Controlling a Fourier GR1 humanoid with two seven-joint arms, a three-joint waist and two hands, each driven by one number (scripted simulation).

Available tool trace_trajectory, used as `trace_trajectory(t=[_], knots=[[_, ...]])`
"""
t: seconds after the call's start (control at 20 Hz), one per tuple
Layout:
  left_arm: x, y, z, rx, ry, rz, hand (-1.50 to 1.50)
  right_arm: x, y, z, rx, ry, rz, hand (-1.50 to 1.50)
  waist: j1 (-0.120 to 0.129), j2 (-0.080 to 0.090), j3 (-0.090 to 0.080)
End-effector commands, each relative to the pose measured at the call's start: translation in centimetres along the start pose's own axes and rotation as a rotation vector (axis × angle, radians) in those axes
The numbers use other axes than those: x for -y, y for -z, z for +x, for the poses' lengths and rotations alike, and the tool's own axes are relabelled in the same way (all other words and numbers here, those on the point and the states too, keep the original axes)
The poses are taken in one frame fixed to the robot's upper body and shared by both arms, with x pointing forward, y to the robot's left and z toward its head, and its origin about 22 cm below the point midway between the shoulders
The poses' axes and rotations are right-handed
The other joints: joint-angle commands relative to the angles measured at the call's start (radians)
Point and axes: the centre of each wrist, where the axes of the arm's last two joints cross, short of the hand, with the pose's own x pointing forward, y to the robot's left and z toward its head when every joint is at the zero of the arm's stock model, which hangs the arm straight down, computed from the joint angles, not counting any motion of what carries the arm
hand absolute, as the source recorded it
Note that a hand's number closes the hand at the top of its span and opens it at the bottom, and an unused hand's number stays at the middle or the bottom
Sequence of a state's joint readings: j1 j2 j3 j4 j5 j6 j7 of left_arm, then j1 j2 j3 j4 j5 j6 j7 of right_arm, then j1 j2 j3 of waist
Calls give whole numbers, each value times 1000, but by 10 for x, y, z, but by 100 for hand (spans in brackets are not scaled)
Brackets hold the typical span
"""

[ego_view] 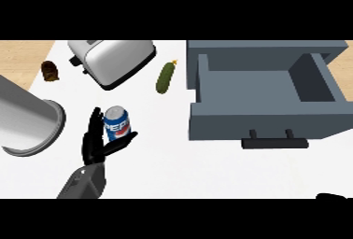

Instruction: Pick up the can, place it into the drawer and close the drawer

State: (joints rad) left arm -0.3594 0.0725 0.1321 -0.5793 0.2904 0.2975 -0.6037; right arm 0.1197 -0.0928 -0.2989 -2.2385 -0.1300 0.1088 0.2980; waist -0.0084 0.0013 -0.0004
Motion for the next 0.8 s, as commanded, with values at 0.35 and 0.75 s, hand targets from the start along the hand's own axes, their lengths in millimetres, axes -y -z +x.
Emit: trace_trajectory(t=[0.35,0.75], knots=[[26,13,4,53,-82,-101,150,-3,1,-13,17,1,-14,-150,-1,1,0],[54,23,27,110,-127,-222,150,3,9,7,13,-9,-22,-150,2,-1,0]])
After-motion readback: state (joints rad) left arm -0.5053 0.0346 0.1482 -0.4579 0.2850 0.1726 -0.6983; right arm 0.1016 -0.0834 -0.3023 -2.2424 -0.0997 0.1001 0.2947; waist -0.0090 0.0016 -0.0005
